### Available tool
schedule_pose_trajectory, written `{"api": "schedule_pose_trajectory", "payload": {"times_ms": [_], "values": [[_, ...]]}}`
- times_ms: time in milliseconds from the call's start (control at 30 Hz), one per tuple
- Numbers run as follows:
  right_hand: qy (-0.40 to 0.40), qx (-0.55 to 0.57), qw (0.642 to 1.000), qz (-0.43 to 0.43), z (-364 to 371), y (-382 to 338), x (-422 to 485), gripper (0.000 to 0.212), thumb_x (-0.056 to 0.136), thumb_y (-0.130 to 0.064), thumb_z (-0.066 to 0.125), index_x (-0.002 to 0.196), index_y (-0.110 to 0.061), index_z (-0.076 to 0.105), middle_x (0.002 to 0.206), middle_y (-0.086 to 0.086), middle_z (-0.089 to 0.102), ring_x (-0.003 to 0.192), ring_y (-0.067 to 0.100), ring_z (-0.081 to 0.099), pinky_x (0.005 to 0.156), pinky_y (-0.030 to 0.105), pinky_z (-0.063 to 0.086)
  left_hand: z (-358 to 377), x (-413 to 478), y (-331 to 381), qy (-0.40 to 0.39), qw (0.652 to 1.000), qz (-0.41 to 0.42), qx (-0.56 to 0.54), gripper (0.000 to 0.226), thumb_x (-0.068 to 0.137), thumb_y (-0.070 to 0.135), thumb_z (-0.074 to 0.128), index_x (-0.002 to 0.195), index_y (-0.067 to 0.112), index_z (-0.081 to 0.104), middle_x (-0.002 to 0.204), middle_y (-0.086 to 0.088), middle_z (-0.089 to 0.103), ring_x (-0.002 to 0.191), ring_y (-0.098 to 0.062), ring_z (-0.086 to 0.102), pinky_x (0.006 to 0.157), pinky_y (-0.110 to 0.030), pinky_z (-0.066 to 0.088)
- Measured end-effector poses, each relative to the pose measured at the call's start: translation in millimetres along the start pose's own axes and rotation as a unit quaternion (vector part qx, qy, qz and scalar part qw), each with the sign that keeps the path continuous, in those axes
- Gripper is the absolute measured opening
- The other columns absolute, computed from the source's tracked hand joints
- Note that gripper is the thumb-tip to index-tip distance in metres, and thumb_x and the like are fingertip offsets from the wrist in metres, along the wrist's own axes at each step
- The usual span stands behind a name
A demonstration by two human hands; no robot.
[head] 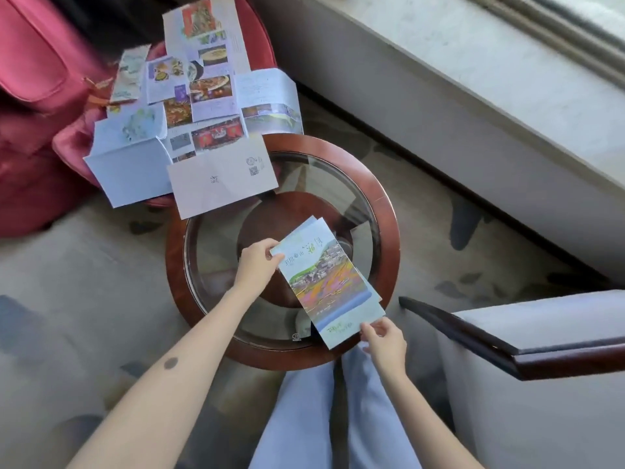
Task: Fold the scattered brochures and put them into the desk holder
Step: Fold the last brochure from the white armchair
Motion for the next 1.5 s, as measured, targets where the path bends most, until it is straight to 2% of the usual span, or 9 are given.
{"api": "schedule_pose_trajectory", "payload": {"times_ms": [200, 467, 600, 733, 800, 933, 1100, 1300, 1500], "values": [[-0.02, -0.062, 0.998, 0.004, -3, -11, 26, 0.015, 0.086, -0.019, 0.059, 0.071, -0.013, 0.059, 0.077, 0.003, 0.071, 0.078, 0.018, 0.067, 0.079, 0.045, 0.055, 15, 13, -11, 0.041, 0.998, -0.04, 0.039, 0.021, 0.087, 0.014, 0.058, 0.106, 0.009, 0.066, 0.102, -0.011, 0.069, 0.088, -0.026, 0.061, 0.08, -0.036, 0.048], [-0.022, -0.043, 0.999, 0.0, -17, -14, 27, 0.016, 0.087, -0.018, 0.057, 0.075, -0.007, 0.056, 0.076, 0.002, 0.066, 0.078, 0.021, 0.063, 0.071, 0.036, 0.052, 13, -17, -19, 0.064, 0.992, -0.104, -0.024, 0.011, 0.083, 0.014, 0.059, 0.094, 0.015, 0.062, 0.084, -0.001, 0.063, 0.075, -0.022, 0.057, 0.067, -0.03, 0.042], [0.071, 0.002, 0.997, -0.028, -62, -43, 44, 0.009, 0.087, -0.014, 0.057, 0.078, -0.016, 0.057, 0.075, -0.002, 0.06, 0.079, 0.021, 0.057, 0.07, 0.03, 0.042, 53, -78, -45, 0.009, 0.974, -0.192, -0.117, 0.008, 0.082, 0.011, 0.062, 0.078, 0.015, 0.057, 0.078, -0.001, 0.064, 0.074, -0.022, 0.059, 0.068, -0.03, 0.043], [0.051, -0.038, 0.988, -0.143, -59, -127, 74, 0.009, 0.086, -0.01, 0.055, 0.083, -0.018, 0.059, 0.082, -0.002, 0.062, 0.079, 0.014, 0.057, 0.07, 0.013, 0.042, 128, -133, -51, -0.099, 0.918, -0.28, -0.262, 0.023, 0.084, 0.004, 0.063, 0.067, 0.012, 0.051, 0.069, -0.007, 0.061, 0.055, -0.012, 0.056, 0.05, -0.018, 0.041], [0.007, -0.111, 0.967, -0.23, -37, -179, 81, 0.013, 0.086, -0.008, 0.054, 0.084, -0.02, 0.06, 0.08, -0.003, 0.061, 0.074, 0.011, 0.053, 0.063, 0.007, 0.037, 154, -139, -41, -0.126, 0.9, -0.296, -0.293, 0.022, 0.086, 0.005, 0.061, 0.067, 0.012, 0.053, 0.067, -0.004, 0.061, 0.049, -0.007, 0.055, 0.042, -0.011, 0.036], [-0.07, -0.276, 0.898, -0.335, 14, -243, 81, 0.02, 0.088, -0.007, 0.046, 0.091, -0.019, 0.061, 0.085, -0.001, 0.06, 0.075, 0.02, 0.05, 0.067, 0.031, 0.041, 165, -125, -26, -0.172, 0.924, -0.302, -0.162, 0.025, 0.091, 0.021, 0.052, 0.068, 0.013, 0.06, 0.064, 0.002, 0.063, 0.054, -0.015, 0.057, 0.053, -0.023, 0.046], [-0.113, -0.394, 0.818, -0.403, 65, -257, 60, 0.026, 0.086, 0.0, 0.046, 0.092, -0.018, 0.064, 0.091, 0.008, 0.062, 0.083, 0.027, 0.055, 0.064, 0.034, 0.038, 102, -84, -31, -0.075, 0.957, -0.279, 0.014, 0.03, 0.095, 0.02, 0.036, 0.103, 0.004, 0.061, 0.111, -0.017, 0.063, 0.105, -0.035, 0.058, 0.084, -0.036, 0.045], [-0.135, -0.426, 0.773, -0.451, 98, -242, 40, 0.025, 0.086, -0.002, 0.049, 0.094, -0.017, 0.067, 0.091, 0.005, 0.064, 0.085, 0.028, 0.058, 0.082, 0.034, 0.029, 67, -31, -18, -0.032, 0.938, -0.174, -0.298, 0.038, 0.09, 0.009, 0.049, 0.128, 0.016, 0.051, 0.126, -0.003, 0.058, 0.118, -0.019, 0.052, 0.097, -0.033, 0.041], [-0.078, -0.426, 0.747, -0.505, 101, -243, 28, 0.016, 0.09, -0.018, 0.055, 0.096, -0.022, 0.07, 0.093, 0.0, 0.066, 0.094, 0.025, 0.054, 0.088, 0.034, 0.025, 68, -30, -28, -0.016, 0.936, -0.165, -0.31, 0.011, 0.082, 0.01, 0.068, 0.093, 0.012, 0.066, 0.098, -0.009, 0.069, 0.087, -0.018, 0.061, 0.09, -0.035, 0.047]]}}
Point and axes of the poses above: each hand's wrist, its own x-axis towards the middle knuckle, its own z-axis out of the palm, y = z × x, the point moved 9 cm from there along x, towards the middle knuckle
